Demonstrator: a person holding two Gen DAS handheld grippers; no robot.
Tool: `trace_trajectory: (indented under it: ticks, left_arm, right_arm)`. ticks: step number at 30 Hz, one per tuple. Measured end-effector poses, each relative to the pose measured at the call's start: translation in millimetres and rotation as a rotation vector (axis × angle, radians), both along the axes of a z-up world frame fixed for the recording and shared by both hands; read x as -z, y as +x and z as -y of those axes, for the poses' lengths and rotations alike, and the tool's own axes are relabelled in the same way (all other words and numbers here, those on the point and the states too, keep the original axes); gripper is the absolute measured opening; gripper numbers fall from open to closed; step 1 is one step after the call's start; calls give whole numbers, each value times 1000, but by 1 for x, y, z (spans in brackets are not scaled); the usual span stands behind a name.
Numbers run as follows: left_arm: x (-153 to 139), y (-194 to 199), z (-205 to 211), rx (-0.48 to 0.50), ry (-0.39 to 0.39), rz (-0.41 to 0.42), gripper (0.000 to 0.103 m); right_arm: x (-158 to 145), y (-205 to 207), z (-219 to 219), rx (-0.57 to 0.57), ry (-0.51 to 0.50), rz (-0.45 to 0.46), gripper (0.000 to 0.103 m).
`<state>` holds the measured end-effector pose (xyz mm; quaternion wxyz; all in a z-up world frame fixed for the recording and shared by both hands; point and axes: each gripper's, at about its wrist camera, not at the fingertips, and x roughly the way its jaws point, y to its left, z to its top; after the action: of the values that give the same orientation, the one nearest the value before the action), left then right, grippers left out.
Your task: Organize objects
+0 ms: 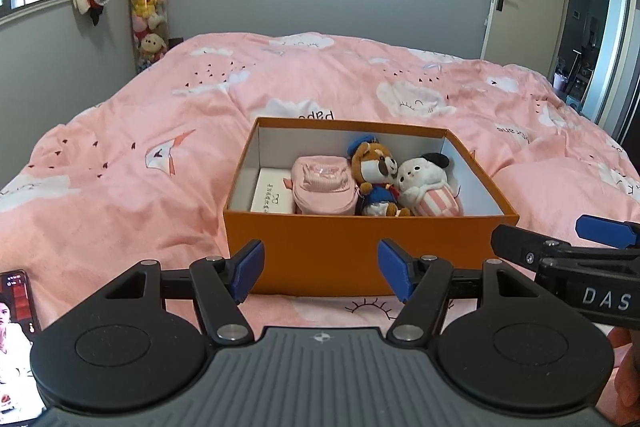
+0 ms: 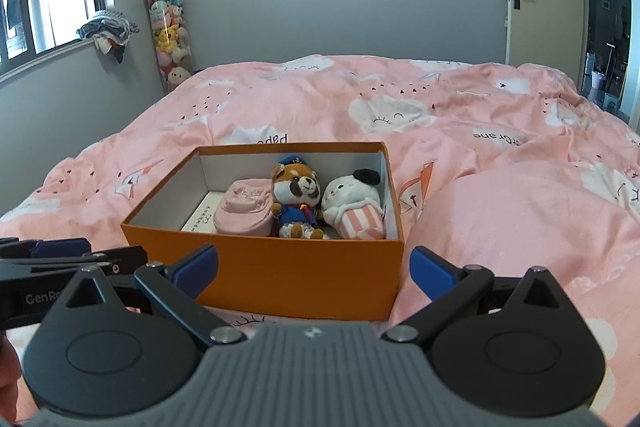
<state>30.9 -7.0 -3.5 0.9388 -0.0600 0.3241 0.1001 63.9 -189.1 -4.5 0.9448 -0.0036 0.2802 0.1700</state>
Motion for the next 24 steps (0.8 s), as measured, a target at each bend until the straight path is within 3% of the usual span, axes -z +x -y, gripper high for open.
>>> trace_trajectory:
  ticks: [24]
  left_arm:
    - [-1,-1,-2,-15,9,-7,76]
  right_arm:
    - [-1,-2,-4,-15,-22,13,102]
